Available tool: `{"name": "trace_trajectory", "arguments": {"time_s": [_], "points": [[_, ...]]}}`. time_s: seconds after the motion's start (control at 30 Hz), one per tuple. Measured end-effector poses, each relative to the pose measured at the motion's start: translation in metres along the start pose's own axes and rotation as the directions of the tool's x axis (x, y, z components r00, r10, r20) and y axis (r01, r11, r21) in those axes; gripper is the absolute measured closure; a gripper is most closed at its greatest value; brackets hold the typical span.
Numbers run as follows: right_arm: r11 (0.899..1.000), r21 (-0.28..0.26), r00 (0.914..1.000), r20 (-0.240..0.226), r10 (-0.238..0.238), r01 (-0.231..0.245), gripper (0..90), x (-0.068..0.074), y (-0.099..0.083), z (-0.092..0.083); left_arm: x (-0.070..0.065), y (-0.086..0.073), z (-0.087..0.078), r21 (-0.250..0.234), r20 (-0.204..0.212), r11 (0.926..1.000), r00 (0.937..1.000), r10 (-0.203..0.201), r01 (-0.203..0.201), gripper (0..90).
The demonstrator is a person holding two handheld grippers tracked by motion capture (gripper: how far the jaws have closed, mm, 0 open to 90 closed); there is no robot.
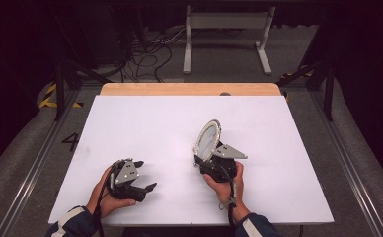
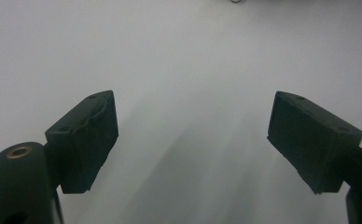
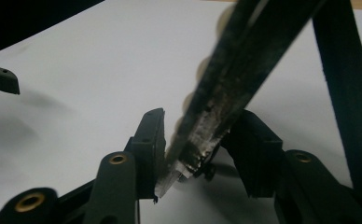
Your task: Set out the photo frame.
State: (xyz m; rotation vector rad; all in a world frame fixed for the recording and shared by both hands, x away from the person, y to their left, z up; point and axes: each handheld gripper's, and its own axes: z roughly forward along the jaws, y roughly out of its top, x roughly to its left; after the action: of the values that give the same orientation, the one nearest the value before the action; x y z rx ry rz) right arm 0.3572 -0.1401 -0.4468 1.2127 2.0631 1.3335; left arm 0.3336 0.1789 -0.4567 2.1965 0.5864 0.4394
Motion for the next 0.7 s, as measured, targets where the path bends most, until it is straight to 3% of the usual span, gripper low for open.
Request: {"name": "trace_trajectory", "arguments": {"time_s": [0.4,0.57,0.7], "points": [[0.999,0.054,0.9975,-0.069,0.013,-0.009,68.4,-0.013,0.003,-0.006,-0.001,0.000,0.001,0.007,0.007,1.0000,1.0000,0.005,-0.005,16.7],[0.998,0.068,0.9951,-0.098,0.015,-0.009,69.6,-0.018,0.004,-0.007,0.000,0.000,0.001,0.013,-0.031,0.9999,0.9995,0.010,-0.009,17.5],[0.998,0.066,0.9959,-0.090,0.005,0.001,69.2,-0.017,0.004,-0.008,0.001,-0.001,-0.001,0.003,-0.031,1.0000,0.9995,-0.006,0.006,17.6]]}}
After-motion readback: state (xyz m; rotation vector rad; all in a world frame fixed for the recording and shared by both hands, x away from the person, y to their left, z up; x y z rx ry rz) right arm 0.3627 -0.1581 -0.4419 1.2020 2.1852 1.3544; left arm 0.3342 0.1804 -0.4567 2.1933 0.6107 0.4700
